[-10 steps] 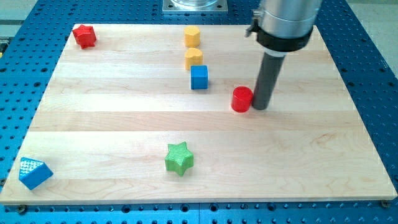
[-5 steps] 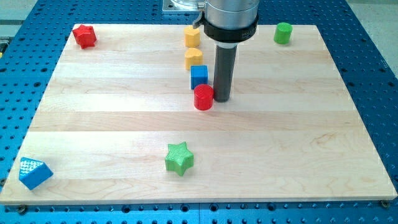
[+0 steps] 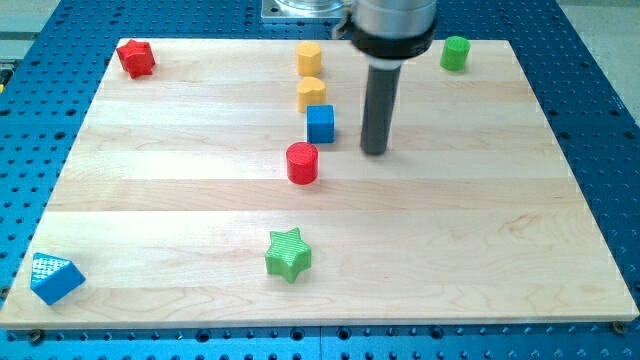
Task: Align the red circle and cube vertically below the heart
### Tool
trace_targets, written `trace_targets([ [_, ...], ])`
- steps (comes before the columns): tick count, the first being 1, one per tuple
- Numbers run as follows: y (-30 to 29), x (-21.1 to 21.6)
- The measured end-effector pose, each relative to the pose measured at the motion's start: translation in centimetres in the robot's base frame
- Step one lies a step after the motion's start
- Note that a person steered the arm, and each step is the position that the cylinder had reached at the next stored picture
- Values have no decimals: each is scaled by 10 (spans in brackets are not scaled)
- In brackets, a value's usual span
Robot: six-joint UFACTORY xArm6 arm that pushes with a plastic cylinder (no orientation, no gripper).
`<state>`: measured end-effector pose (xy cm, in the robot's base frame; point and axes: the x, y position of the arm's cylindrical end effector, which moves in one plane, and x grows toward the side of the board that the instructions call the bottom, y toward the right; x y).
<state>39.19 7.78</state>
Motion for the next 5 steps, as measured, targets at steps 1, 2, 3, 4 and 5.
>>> trace_targets([
  [1, -12, -20],
  [2, -36, -20],
  [3, -52, -20],
  [4, -61, -19],
  [5, -27, 36],
])
